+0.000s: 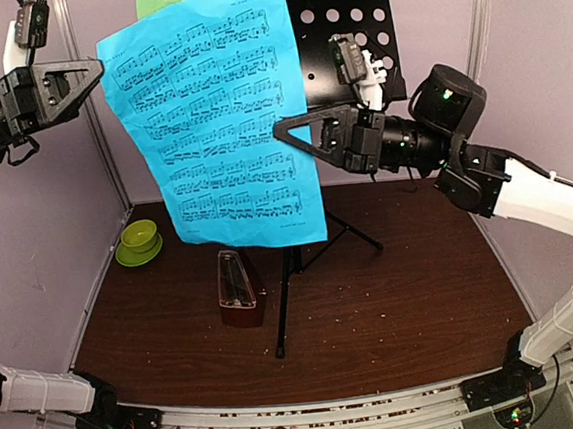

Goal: Set up the instrument practice props

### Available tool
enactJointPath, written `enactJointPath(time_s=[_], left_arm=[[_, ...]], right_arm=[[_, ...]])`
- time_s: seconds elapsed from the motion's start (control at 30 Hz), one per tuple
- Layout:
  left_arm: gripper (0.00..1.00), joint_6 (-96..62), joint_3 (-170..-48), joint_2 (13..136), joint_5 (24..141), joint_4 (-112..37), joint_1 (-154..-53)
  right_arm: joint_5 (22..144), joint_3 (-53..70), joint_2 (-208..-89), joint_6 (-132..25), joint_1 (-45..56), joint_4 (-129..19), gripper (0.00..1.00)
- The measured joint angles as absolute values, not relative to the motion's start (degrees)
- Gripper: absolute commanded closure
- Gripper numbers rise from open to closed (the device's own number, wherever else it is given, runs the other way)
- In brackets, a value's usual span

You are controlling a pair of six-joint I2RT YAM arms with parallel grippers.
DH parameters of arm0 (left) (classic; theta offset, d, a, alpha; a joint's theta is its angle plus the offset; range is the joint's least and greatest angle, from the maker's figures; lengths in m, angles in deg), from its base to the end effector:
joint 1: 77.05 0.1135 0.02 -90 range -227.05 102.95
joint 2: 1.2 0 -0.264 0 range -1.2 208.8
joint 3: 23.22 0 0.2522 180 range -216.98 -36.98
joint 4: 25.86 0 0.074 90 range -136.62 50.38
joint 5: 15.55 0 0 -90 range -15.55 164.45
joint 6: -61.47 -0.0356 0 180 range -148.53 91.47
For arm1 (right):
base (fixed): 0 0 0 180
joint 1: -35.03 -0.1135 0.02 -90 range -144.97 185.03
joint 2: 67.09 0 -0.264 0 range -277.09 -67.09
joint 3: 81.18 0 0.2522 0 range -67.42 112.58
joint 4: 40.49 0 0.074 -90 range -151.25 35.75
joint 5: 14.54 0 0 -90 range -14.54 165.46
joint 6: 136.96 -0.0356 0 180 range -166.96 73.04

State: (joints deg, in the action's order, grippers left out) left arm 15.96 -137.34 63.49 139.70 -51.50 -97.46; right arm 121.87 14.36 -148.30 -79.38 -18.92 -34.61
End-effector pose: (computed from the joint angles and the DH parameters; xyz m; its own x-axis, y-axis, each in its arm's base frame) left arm 0.1317 -0.0835 0.5796 -0.3784 -0.1722 -0.9095 0.9247 -0.0254 -0.3799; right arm 0.1654 0.2711 0.4709 -0.3417 0.1587 -0.9263 -0.9172 -0.2711 0.2919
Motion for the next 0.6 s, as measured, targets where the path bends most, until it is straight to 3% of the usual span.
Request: enactJointPath(time_s=[0.6], left_arm=[[1.0,13.6,-134.4,63.1,135.1,-52.1,-97.4]], right_arm=[[121.1,10.8,-142.8,-73.4,-18.9,-45.3,1.0]])
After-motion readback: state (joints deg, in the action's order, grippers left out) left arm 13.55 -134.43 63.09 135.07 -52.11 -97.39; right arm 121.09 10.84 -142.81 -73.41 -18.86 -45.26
